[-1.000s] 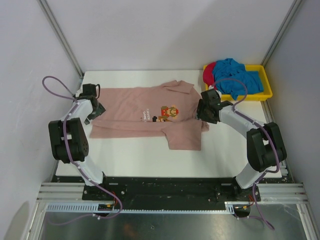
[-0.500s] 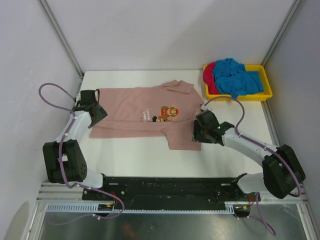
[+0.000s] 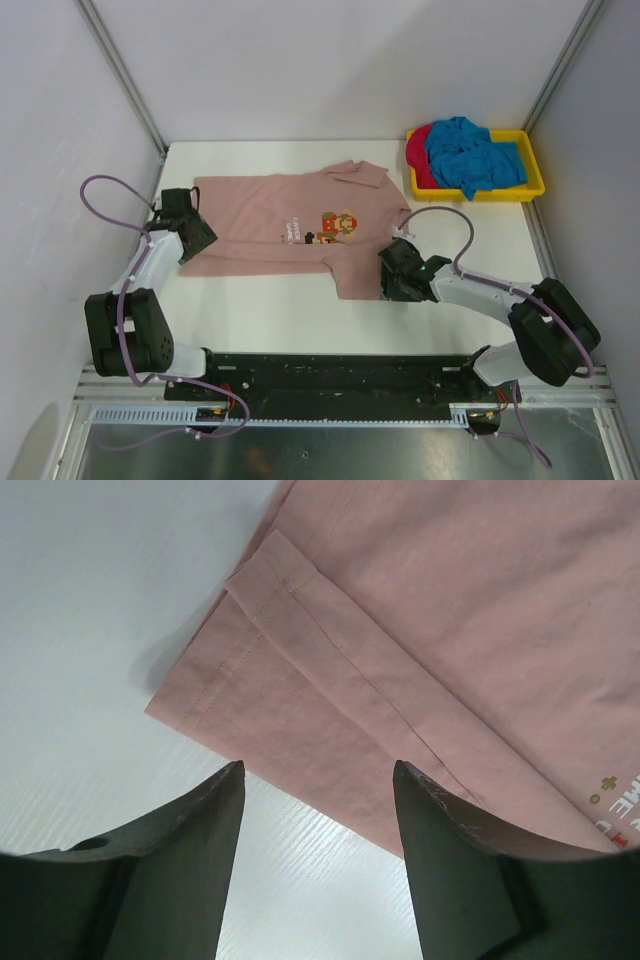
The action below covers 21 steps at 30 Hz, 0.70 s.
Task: Fold and stack the t-shirts
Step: Fold the flattened tshirt in 1/3 of the way
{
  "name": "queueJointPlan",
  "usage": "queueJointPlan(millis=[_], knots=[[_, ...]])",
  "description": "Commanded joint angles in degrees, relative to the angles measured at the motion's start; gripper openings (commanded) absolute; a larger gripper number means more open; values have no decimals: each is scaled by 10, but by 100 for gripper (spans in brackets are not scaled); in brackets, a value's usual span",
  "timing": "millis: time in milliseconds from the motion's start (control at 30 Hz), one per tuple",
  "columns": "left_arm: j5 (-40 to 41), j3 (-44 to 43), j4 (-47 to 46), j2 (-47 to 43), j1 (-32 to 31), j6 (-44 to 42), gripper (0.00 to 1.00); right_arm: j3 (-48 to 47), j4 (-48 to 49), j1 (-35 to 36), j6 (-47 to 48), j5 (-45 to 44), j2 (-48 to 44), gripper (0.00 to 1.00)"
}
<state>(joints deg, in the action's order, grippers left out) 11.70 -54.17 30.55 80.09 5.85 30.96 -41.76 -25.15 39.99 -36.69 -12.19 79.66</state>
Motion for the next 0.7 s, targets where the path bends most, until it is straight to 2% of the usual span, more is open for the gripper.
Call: queueJointPlan(millis=[0,100,167,267,333,400,667], knots=[[-8,7,-14,-21,-2,-13,66,-1,30,5,-12,-42,28,56],[-11,9,-16,-20,-2,-13,66,-1,37,6,-12,-49,44,56],[-11,11,-18,-19,-2,-14,66,-2,44,7,-10,-49,51,53],[-12,13,-21,-17,-2,-14,65,-10,47,9,-8,-51,59,32],[-13,14,-22,-15,-3,-15,65,-20,42,11,-5,-54,64,14],[-13,12,-23,-13,-3,-15,65,-34,32,11,-1,-55,64,3],[-23,12,-27,-3,-2,-18,65,-149,21,-29,36,-46,58,0]])
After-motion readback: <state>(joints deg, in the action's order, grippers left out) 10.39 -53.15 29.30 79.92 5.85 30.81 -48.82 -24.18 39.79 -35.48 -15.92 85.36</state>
